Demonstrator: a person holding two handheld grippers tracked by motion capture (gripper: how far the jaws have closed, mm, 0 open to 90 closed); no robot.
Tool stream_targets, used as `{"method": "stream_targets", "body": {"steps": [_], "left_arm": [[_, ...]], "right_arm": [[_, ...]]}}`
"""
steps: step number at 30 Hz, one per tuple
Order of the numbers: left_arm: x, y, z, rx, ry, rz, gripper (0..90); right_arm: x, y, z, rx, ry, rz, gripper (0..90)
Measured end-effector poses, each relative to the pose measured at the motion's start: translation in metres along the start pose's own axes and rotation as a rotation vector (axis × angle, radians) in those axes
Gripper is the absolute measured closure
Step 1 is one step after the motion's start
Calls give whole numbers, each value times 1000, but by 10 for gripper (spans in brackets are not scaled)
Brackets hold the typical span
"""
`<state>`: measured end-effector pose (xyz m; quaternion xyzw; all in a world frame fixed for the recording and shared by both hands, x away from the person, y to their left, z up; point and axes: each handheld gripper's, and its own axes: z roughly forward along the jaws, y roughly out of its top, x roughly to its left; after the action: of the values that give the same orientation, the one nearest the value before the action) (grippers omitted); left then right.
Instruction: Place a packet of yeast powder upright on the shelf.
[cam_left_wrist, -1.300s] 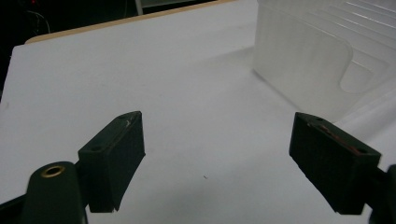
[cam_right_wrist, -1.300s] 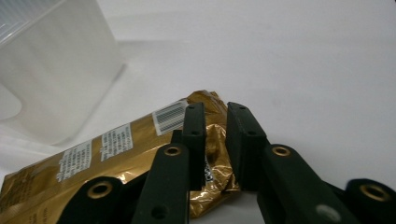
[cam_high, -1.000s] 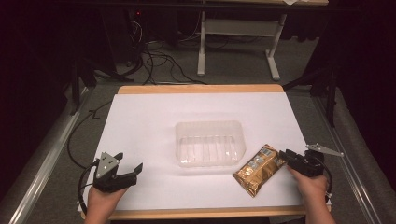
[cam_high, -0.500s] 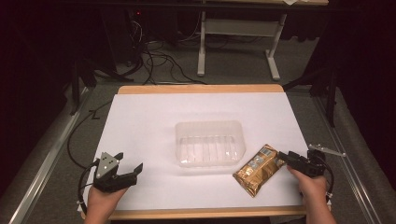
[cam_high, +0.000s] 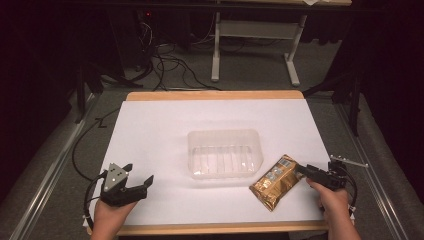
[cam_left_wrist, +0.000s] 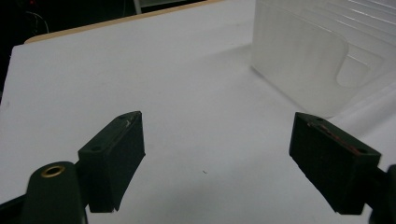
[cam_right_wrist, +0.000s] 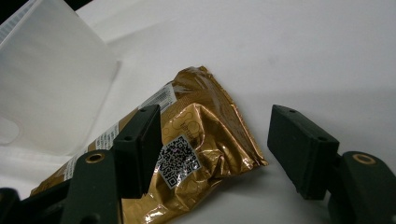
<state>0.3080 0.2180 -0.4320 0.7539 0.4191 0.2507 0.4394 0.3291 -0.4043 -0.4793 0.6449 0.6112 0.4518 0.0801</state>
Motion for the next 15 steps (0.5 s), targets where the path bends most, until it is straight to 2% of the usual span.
{"method": "stream_targets", "body": {"steps": [5, 6, 15], "left_arm": [[0, -1, 2, 5, -1, -5, 187], [-1, -1, 1, 9, -1, 0, 187], [-1, -1, 1, 9, -2, 2, 187]], "right_arm": [[-1, 0, 0, 0, 19, 24, 361], [-2, -1, 0, 1, 44, 43, 356], [-5, -2, 2, 6, 128, 102, 317]]}}
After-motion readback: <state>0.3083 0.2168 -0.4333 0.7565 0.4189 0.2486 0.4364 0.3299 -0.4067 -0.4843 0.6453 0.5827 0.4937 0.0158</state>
